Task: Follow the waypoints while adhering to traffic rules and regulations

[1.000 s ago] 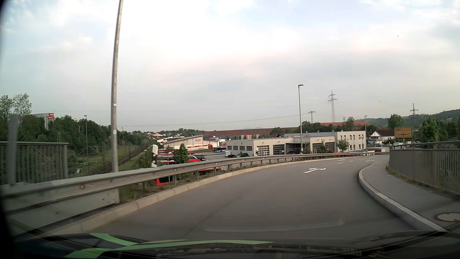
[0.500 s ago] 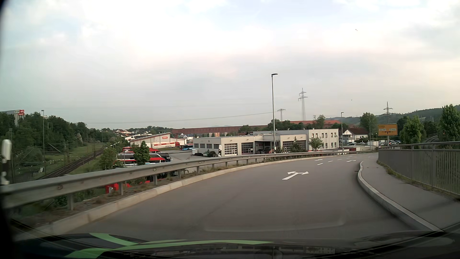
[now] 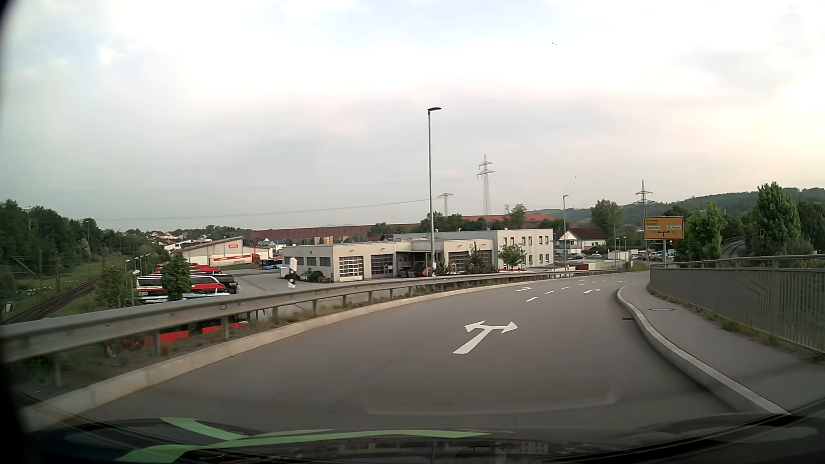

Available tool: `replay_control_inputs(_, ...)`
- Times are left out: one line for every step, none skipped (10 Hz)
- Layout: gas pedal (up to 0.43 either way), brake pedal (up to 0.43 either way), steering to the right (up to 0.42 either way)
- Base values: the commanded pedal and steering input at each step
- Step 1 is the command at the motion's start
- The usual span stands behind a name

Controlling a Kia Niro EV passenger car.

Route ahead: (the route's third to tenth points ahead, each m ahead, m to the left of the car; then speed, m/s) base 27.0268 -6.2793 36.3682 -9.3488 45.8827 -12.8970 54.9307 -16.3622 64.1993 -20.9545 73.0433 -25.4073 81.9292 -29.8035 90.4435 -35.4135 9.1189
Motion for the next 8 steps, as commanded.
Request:
replay_control_inputs(0.047, 0.0, 0.115)
replay_control_inputs(0.039, 0.0, 0.114)
replay_control_inputs(0.039, 0.0, 0.113)
replay_control_inputs(0.028, 0.0, 0.11)
replay_control_inputs(0.028, 0.0, 0.101)
replay_control_inputs(0.028, 0.0, 0.092)
replay_control_inputs(0.028, 0.0, 0.081)
replay_control_inputs(0.028, 0.0, 0.071)
